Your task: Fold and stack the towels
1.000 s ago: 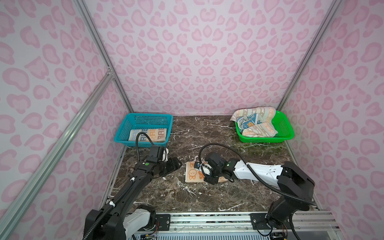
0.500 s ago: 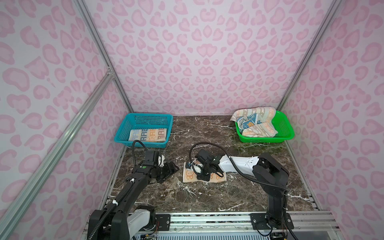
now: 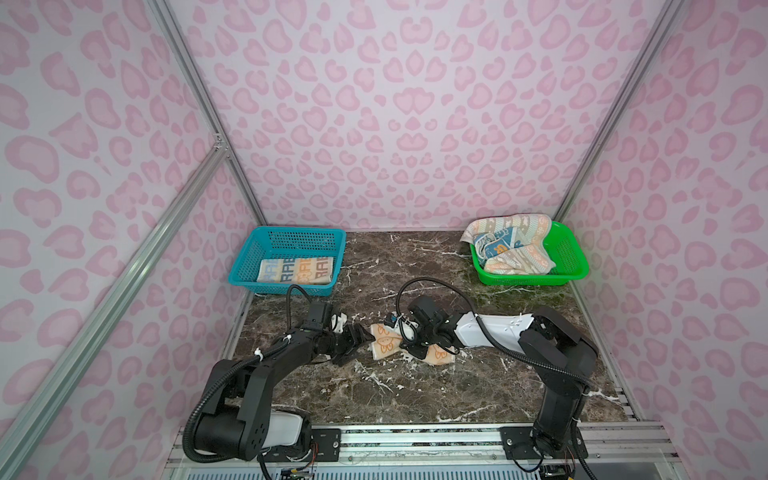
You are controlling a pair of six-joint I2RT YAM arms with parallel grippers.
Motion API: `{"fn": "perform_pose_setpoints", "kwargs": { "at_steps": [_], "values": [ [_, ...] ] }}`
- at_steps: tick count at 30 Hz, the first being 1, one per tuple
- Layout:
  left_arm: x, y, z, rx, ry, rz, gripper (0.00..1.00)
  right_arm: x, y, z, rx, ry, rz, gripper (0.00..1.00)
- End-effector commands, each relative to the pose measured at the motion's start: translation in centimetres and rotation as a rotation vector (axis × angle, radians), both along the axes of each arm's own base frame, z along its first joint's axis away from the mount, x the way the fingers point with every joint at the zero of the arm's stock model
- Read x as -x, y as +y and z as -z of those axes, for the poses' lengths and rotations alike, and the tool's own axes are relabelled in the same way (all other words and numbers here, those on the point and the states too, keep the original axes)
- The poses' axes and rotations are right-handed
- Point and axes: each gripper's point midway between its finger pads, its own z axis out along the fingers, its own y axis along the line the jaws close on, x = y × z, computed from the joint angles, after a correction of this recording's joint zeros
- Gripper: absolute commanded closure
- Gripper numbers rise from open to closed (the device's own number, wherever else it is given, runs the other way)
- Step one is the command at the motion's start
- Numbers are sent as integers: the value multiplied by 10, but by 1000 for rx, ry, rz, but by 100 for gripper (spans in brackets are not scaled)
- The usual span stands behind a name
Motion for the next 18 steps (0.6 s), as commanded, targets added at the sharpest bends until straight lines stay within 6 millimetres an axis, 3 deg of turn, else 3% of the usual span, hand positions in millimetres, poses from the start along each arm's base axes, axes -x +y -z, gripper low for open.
{"fn": "perform_pose_setpoints", "kwargs": {
  "at_steps": [1, 9, 15, 18],
  "values": [
    [-14, -11, -1, 26, -26, -5, 20, 0, 9, -7, -67, 8, -3, 90],
    [-21, -25, 11, 46, 2, 19, 23, 2, 7, -6, -88, 13, -3, 90],
    [-21, -32, 24, 52, 40, 32, 41, 2, 6, -7, -102, 10, 0, 89],
    [-26, -35, 20, 60, 33, 37, 56, 2, 7, -11, -121, -2, 3, 87]
  ]
}}
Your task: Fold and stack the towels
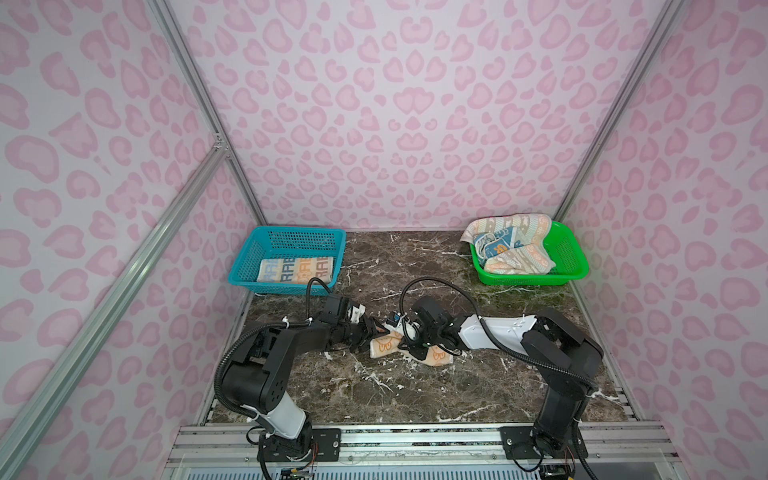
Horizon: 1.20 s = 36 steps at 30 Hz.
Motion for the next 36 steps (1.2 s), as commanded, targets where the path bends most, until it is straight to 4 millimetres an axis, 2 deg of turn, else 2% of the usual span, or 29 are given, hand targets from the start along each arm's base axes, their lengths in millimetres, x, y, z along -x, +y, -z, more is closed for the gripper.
{"fn": "perform_pose_setpoints", "kwargs": {
  "at_steps": [1, 2, 4, 6, 11, 15, 16, 18, 24, 26, 31, 36],
  "values": [
    [-1, 5, 7, -51, 29, -21, 62, -1, 5, -8, -46, -18, 2, 85],
    [-4, 4, 4, -49, 19, -17, 71, -2, 5, -10, -55, -21, 12, 80],
    [-7, 3, -1, -51, 6, -4, 82, -3, 6, -16, -83, -33, 28, 67],
    [-11, 4, -7, -69, -11, 11, 96, -5, 5, -26, -113, -67, 51, 55],
    [-20, 6, -24, -124, -75, 59, 97, -16, -7, -61, -164, -140, 171, 22],
    [-37, 9, -47, -200, -158, 131, 96, -24, -20, -86, -181, -173, 276, 15],
    [-45, 10, -56, -230, -188, 157, 97, -25, -23, -92, -192, -180, 305, 6],
    [-59, 12, -76, -284, -251, 197, 97, -24, -26, -103, -219, -181, 340, 1],
    [-109, 26, -139, -406, -425, 250, 97, -31, -35, -128, -264, -231, 461, 1],
    [-122, 35, -153, -424, -448, 241, 97, -33, -35, -132, -265, -249, 482, 1],
    [-159, 77, -186, -504, -502, 170, 97, -39, -31, -138, -280, -273, 489, 1],
    [-187, 125, -202, -579, -519, 102, 97, -42, -25, -147, -294, -286, 477, 1]
  ]
}}
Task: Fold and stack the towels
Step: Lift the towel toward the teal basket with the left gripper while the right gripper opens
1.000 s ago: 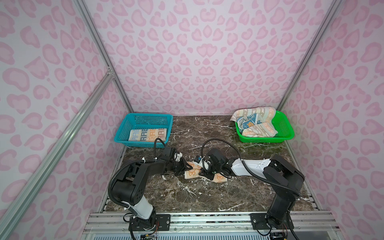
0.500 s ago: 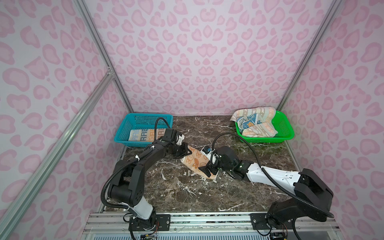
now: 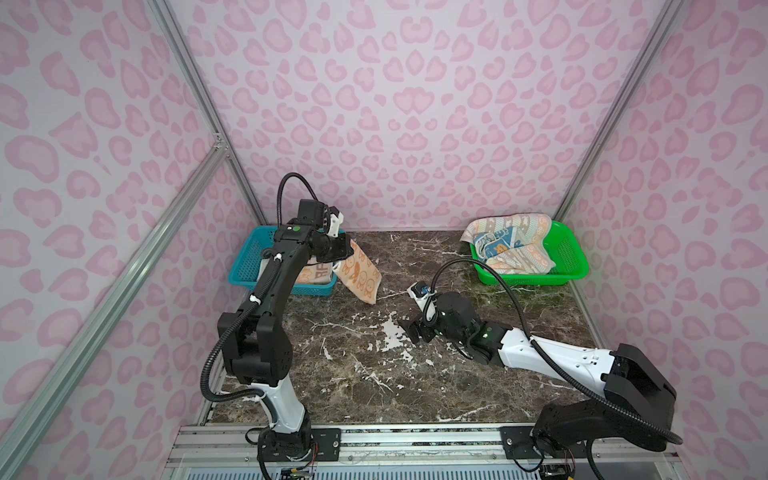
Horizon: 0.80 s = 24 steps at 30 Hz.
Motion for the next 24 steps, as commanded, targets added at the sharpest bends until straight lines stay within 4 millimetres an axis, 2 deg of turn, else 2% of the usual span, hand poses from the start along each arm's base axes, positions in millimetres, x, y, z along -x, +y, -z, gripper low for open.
{"fn": "perform_pose_setpoints", "kwargs": {
  "at_steps": [1, 9, 16, 19, 24],
  "values": [
    [-4, 30, 5, -63, 31, -22, 97, -5, 4, -8, -21, -27, 7, 1],
    [-32, 100, 13, -162, 55, -131, 97, -5, 3, -6, -6, -28, 0, 1],
    [-43, 163, 26, -147, 67, -240, 97, -8, 10, 4, 23, -7, -16, 1],
    [-47, 183, 36, -139, 72, -260, 97, -9, 11, 7, 29, -5, -12, 1],
    [-54, 199, 64, -155, 107, -265, 97, -8, 10, 8, 12, -9, -6, 1]
  ]
}}
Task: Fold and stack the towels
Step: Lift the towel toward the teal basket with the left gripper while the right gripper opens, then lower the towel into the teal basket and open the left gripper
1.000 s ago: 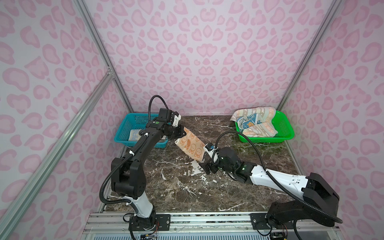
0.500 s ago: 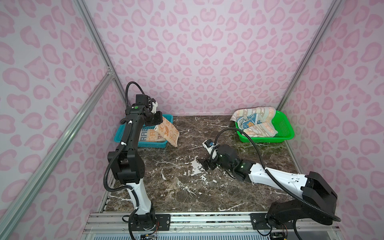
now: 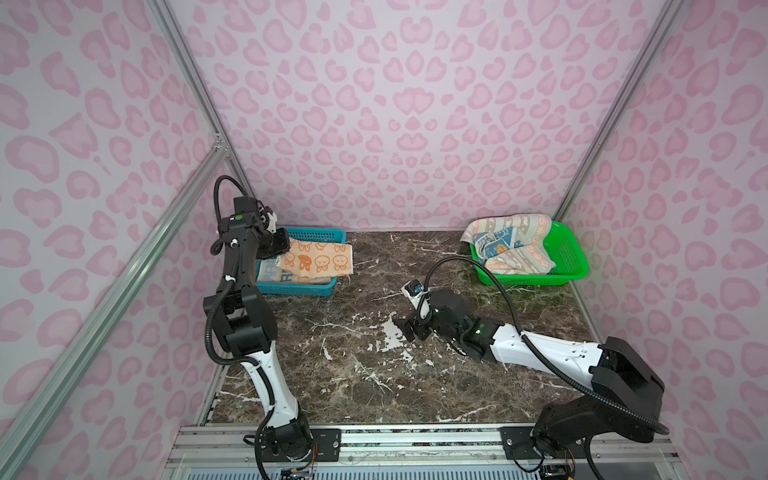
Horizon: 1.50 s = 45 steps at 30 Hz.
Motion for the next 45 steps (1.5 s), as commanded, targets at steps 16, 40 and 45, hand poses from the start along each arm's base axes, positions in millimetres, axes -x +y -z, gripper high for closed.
{"fn": "perform_pose_setpoints", "kwargs": {
  "at_steps": [16, 40, 45],
  "values": [
    [-37, 46, 62, -41, 24, -22, 92, 0, -8, -6, 19, -35, 8, 1],
    [-22, 48, -66, -229, -251, -137, 3, 0, -3, -12, -25, -45, -2, 1],
    [-13, 41, -80, -247, -322, -152, 3, 2, -5, -11, -25, -43, -4, 1]
  ]
}}
